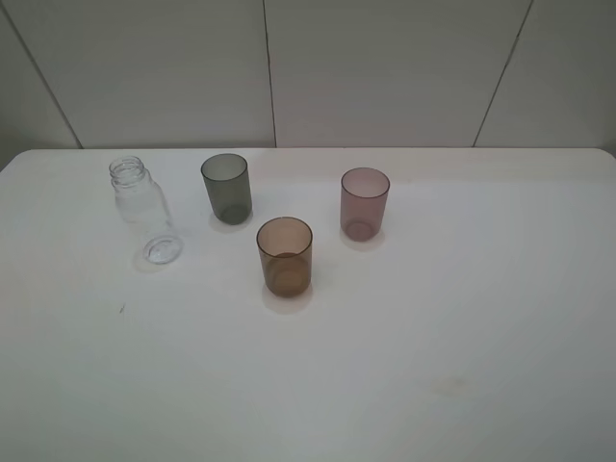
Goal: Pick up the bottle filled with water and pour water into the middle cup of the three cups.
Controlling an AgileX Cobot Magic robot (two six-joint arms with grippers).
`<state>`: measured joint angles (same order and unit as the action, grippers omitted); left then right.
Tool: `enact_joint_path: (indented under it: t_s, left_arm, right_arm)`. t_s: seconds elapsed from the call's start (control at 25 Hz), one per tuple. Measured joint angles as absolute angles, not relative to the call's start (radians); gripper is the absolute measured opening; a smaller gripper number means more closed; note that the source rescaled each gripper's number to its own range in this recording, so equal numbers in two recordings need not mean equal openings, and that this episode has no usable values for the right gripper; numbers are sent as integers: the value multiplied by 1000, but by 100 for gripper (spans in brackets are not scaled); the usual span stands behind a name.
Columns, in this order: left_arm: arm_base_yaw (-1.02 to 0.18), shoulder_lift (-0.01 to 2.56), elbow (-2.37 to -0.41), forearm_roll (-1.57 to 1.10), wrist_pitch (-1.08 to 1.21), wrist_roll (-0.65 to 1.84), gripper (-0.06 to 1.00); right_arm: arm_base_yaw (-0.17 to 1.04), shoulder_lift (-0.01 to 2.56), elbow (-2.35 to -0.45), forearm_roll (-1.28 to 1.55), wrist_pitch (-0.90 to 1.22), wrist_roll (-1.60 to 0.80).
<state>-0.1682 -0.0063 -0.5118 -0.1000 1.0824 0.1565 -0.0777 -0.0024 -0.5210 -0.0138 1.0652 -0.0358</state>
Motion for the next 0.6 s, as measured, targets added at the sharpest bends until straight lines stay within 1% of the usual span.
enact_joint_path:
  t_s: [0.44,0.6]
  left_arm:
    - [-169,-6,-508,-101,1066,156,100]
    - [-122,-6,-508,-101,1066,156,100]
  right_arm:
    - [-78,-2,-521,-14,1065,-36]
    - [-78,-2,-521,-14,1065,-36]
